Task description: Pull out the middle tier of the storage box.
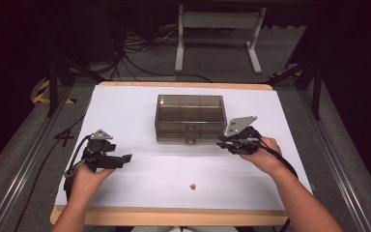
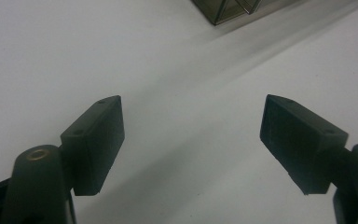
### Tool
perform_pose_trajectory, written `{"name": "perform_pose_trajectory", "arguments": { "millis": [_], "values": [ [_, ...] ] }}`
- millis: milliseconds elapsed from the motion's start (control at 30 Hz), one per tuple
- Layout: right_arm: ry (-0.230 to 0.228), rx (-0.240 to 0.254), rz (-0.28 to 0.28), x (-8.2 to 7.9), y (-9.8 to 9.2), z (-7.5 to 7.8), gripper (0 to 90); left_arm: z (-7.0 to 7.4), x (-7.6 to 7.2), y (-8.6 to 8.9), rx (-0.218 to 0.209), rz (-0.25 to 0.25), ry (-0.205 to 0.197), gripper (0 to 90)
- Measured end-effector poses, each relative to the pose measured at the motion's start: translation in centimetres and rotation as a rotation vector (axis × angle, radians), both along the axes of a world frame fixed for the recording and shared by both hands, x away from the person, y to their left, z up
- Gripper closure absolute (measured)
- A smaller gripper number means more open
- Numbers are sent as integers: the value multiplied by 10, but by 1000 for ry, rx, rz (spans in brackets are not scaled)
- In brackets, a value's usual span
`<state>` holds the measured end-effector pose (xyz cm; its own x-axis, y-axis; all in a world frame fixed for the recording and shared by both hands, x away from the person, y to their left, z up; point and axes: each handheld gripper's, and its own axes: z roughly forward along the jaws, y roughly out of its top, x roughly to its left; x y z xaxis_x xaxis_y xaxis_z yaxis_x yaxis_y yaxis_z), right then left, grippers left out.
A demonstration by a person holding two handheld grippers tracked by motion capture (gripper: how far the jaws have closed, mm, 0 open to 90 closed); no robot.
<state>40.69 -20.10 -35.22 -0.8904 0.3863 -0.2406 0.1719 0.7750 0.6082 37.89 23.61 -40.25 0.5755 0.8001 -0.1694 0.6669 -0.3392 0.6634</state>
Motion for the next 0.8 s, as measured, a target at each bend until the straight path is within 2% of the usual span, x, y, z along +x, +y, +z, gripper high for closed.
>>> {"name": "perform_pose_trajectory", "arguments": {
  "millis": [100,433,633,800],
  "values": [
    [18,-10,10,5,1,3,751,0,0,0,0,-1,2,224],
    [22,-63,23,13,7,8,745,-1,1,0,2,-4,10,223],
    [36,-60,21,20,8,13,742,-1,1,0,1,1,12,224],
    [52,-82,31,27,14,13,735,-1,1,0,2,1,12,224]
  ]
}}
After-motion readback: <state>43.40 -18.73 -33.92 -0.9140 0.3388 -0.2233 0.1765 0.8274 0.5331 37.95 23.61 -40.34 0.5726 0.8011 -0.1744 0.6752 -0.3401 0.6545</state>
